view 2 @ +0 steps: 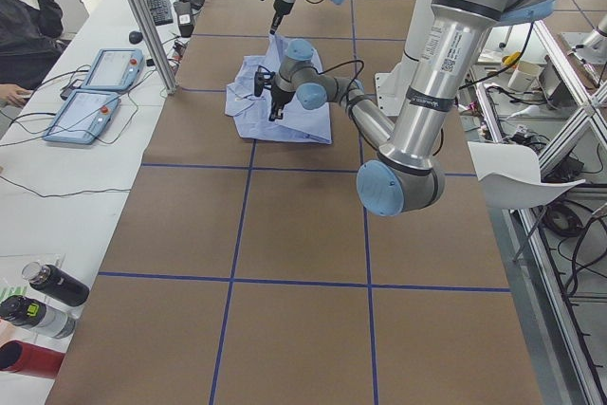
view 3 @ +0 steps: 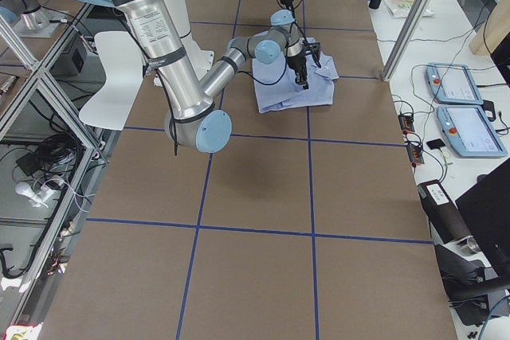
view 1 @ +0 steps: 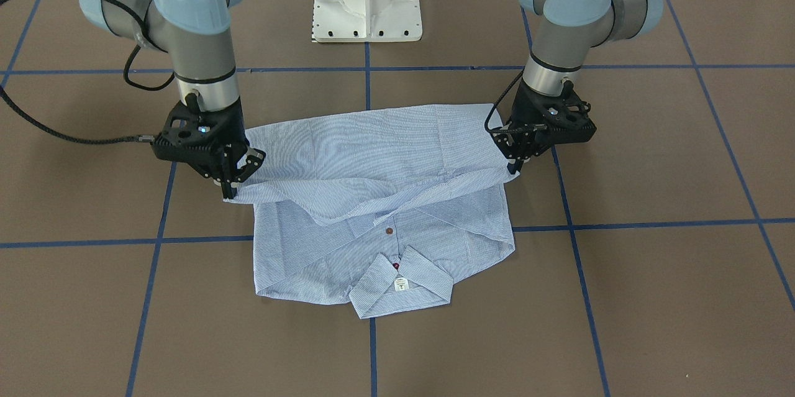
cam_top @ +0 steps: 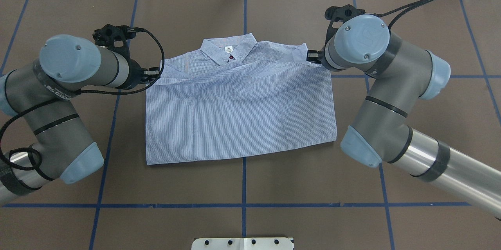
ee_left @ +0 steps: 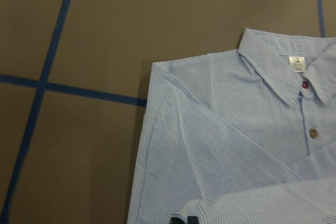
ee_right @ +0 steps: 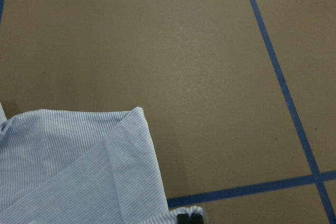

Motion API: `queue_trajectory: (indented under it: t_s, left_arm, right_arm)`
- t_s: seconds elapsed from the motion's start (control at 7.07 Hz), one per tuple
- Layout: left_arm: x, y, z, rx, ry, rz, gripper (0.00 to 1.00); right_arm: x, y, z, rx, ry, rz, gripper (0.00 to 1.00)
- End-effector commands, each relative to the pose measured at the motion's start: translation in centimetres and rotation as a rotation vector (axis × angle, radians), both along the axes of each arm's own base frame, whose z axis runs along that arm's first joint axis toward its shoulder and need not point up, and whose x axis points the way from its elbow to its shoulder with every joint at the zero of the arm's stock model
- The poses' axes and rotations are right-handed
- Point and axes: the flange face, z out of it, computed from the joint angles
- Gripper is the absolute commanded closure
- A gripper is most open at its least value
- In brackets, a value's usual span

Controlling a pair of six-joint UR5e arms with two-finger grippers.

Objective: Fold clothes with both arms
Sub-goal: 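Release the hem near the collar and raise both grippers away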

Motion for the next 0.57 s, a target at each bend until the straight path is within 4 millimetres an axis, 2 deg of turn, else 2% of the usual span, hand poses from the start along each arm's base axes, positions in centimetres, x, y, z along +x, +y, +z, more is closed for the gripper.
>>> queue_trajectory:
  t_s: [0.0,0.14,0.28,0.42]
  left_arm:
    - [0.2,-1.4,1.7,0.008,-0.018,-0.004,1.00]
    - [-0.8,-2.2,-0.1,0.024,0.011,-0.019,1.00]
    - [-1.4,-2.0,-1.1,0.037,0.029,-0.024,1.00]
    - [-2.6,-2.1,-2.0,0.030,0.065,-0.003,1.00]
  right_arm:
    - [-2.0,-3.9,0.2,0.008,0.004,0.012,1.00]
    - [-0.9,-4.5,-1.8,0.028,-0.061,0.004,1.00]
    - [2.3,-4.4,-5.1,0.044,-0.145,-0.012,1.00]
    - [6.1,-3.4,-8.6,0.074,-0.225,-0.022,1.00]
